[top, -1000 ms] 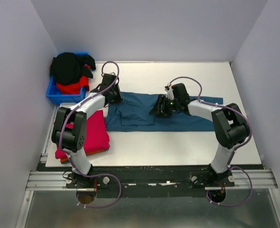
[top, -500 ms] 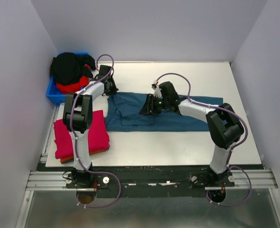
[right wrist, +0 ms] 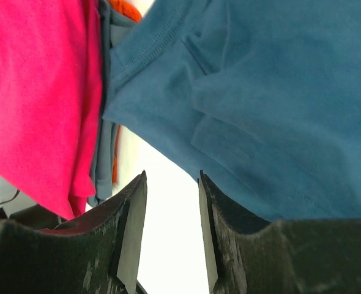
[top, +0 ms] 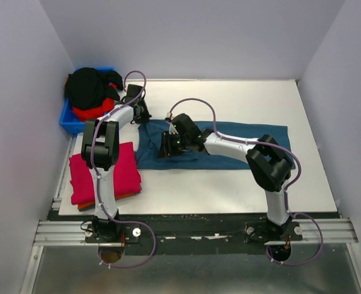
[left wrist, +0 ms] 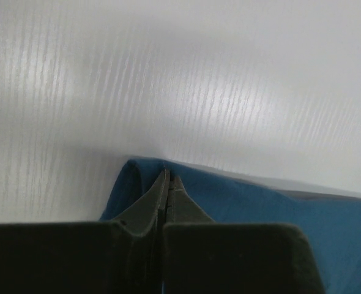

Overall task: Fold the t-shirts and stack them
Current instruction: Fold the other side of the tshirt into a rectangle

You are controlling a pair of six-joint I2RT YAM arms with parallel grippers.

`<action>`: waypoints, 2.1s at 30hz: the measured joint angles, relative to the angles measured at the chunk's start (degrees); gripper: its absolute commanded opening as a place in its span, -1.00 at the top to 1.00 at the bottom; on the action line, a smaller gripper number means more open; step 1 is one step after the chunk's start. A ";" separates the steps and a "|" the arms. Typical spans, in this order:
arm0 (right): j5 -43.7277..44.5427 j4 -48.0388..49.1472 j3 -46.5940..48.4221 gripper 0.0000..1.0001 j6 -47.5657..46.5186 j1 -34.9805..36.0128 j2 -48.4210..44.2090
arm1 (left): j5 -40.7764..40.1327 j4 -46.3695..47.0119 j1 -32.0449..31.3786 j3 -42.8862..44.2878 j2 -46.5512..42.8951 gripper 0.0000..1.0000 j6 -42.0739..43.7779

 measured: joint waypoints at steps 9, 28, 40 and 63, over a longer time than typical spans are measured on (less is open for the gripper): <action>12.41 -9.38 12.41 0.14 -3.76 4.83 5.53 | -4.09 0.02 0.46 -6.93 -9.99 0.40 2.01; 20.00 -16.55 16.92 0.65 -4.04 7.10 11.82 | 1.75 7.02 -0.46 -17.88 -16.22 0.50 -2.54; 20.06 -19.45 15.39 0.83 -4.90 7.10 7.96 | 2.54 7.06 -1.90 -14.64 -11.34 0.56 -2.19; 16.98 -26.60 6.34 0.14 -8.04 5.79 -8.98 | 0.76 4.31 -1.88 -9.22 -5.46 0.47 -0.98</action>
